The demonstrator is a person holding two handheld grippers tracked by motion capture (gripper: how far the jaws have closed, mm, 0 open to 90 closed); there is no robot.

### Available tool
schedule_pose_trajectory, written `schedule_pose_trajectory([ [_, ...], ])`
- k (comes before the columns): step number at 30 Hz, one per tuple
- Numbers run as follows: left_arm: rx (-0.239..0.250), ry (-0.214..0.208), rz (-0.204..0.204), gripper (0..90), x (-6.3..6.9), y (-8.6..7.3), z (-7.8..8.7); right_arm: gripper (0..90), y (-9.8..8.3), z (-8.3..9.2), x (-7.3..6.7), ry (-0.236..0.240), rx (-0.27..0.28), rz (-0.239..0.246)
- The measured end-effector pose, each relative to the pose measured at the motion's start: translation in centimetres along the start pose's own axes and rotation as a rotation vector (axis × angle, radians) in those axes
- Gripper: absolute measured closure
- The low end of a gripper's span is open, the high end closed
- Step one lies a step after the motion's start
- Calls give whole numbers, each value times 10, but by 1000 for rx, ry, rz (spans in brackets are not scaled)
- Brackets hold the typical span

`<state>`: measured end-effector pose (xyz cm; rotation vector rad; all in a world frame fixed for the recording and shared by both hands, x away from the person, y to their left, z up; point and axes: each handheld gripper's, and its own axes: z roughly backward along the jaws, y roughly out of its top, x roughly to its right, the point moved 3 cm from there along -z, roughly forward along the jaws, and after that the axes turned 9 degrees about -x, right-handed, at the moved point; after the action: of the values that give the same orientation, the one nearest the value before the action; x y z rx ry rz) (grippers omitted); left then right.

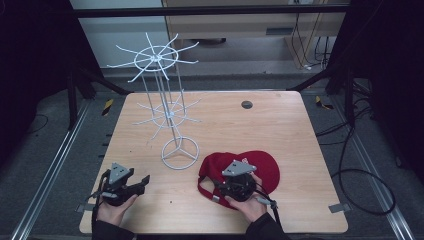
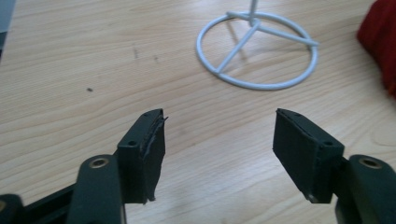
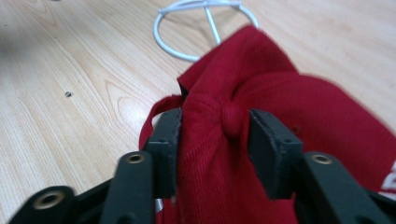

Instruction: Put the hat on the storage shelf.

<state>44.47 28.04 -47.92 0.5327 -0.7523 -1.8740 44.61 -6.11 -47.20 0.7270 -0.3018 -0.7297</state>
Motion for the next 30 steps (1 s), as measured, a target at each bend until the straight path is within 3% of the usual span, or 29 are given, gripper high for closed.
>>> schedule_pose_trajectory([
  [2,-5,7,15,326,-4,-1,-1,662,-3,-2,2,13,-18,-9],
  [5,-23,10,16,320,-4,-3,-4,777,-3,-3,4,-9,-40,-16],
  [10,-19,13,3,316,-3,-3,-4,817,-2,1,9,1,-26,-55],
  [17,-26,16,12,299,-7,-4,-7,819,5,28,28,23,83,-125],
  [30,-25,18,1,283,-5,-3,-9,820,25,92,64,-20,281,-226],
])
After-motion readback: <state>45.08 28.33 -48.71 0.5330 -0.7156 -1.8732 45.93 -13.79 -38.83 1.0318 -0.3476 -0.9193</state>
